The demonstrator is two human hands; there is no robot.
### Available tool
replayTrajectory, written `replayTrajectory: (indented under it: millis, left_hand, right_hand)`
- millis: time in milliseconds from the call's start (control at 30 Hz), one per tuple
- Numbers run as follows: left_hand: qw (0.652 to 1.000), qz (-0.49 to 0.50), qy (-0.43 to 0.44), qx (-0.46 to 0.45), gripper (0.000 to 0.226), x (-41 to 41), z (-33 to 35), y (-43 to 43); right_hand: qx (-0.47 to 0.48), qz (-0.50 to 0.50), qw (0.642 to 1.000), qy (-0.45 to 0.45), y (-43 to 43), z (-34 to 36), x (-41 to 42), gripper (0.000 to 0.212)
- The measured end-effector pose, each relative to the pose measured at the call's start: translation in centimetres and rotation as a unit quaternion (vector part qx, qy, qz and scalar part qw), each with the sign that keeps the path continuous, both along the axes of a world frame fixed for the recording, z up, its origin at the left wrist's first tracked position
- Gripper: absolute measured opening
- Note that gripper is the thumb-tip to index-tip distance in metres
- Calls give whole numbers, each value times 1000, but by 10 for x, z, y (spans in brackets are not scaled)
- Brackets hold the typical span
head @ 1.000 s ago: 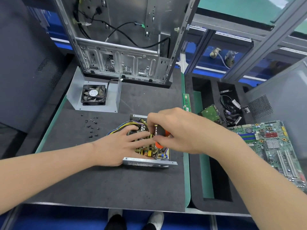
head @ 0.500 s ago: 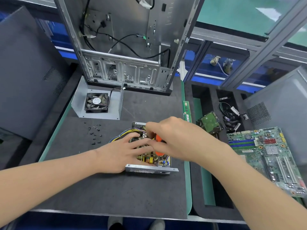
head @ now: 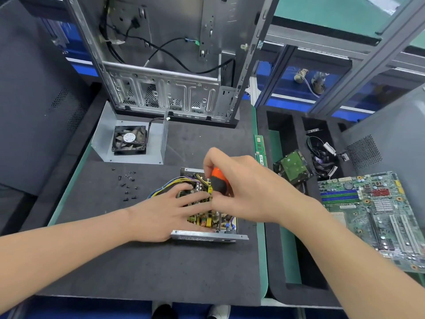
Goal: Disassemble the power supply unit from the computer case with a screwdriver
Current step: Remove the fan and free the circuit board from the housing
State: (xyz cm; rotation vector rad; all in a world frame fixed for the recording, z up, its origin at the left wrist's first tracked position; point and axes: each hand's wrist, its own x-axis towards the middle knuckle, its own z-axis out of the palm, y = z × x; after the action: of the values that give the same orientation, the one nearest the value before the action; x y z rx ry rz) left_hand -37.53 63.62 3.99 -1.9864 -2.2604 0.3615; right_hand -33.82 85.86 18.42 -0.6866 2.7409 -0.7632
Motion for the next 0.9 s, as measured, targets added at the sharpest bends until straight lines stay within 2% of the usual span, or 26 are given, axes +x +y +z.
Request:
replayTrajectory:
  millis: [233, 433, 733, 900]
  left_hand:
    - [999, 4, -5, -34, 91, 0, -1, -1]
    - [999, 5, -1, -45, 102, 0, 0, 0]
    - [998, 7, -5, -60, 95, 2, 0, 0]
    - [997, 10, -17, -70, 101, 1, 0, 1]
  right_hand:
    - [9, 0, 1000, 0, 1, 2, 2, 35]
    - [17, -9, 1000, 1, 5, -2, 4, 34]
    - [6, -13, 1000, -10, 8, -3, 5, 33]
    - [5, -11, 1000, -9, 10, -4, 6, 34]
